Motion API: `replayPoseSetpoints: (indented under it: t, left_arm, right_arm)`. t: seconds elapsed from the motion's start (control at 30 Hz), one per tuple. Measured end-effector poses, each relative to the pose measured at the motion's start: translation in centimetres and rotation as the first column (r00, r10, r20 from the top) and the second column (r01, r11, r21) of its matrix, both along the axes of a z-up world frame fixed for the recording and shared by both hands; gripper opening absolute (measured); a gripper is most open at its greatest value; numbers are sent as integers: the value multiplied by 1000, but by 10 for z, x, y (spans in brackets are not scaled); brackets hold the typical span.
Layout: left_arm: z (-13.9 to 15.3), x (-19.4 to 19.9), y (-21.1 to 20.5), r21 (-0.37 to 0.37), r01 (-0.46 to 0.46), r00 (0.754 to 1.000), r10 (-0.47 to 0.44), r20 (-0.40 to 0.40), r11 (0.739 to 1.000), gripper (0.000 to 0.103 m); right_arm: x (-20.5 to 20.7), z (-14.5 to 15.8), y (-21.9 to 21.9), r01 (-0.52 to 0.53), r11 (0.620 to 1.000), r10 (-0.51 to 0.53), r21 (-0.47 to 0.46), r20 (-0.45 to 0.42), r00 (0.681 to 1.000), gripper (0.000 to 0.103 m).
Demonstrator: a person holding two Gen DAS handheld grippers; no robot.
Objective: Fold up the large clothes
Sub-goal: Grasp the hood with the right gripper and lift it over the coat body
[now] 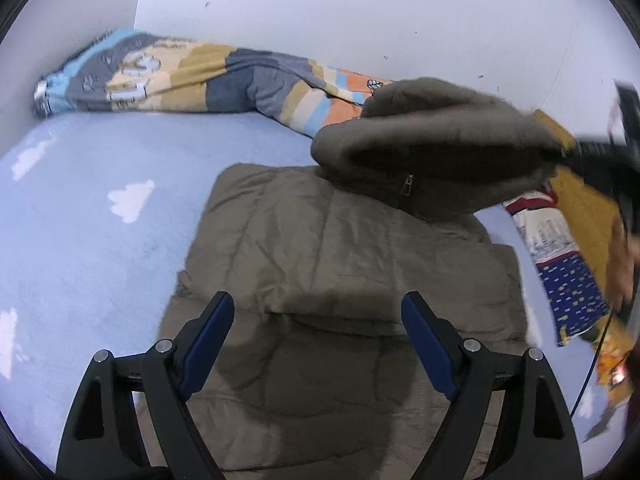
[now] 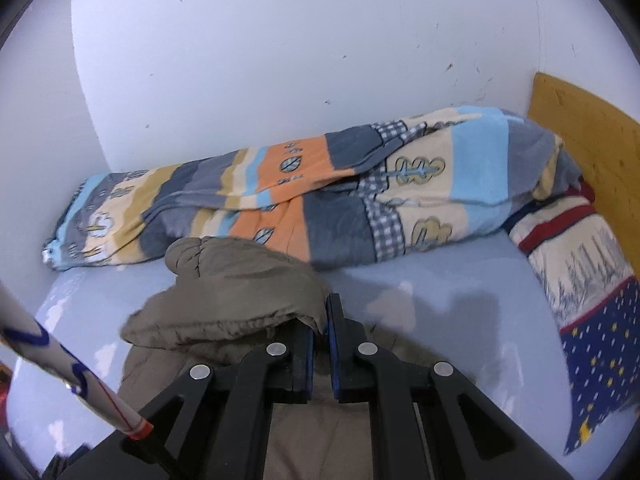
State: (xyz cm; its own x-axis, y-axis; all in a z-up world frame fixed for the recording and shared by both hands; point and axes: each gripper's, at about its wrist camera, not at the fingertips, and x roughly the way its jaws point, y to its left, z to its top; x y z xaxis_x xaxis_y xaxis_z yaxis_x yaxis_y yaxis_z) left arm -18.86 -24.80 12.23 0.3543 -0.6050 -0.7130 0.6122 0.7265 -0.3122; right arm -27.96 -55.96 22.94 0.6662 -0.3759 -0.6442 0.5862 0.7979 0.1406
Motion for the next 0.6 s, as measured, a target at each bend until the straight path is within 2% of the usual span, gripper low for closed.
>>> replayPoseSetpoints:
  t: [0.17, 0.27, 0.47, 0.6]
  left_arm:
    - [5, 1, 6, -22, -12, 1000, 12, -4, 1000, 85]
    - [5, 4, 8, -23, -20, 1000, 20, -4, 1000, 85]
    - [0, 4, 4, -7, -21, 1000, 21, -5, 1000, 85]
    - [-4, 5, -2, -2, 4, 1000, -4, -2, 1000, 85]
  right_arm:
    - [-40, -30, 42, -29, 1000, 29, 6, -27, 999, 7]
    - [-57, -61, 58, -35, 999, 33, -24, -91, 995, 7]
    - [-57, -147, 66, -53, 998, 47, -19, -264, 964, 7]
    - [-54, -182, 67, -61, 997, 47, -35, -310, 950, 7]
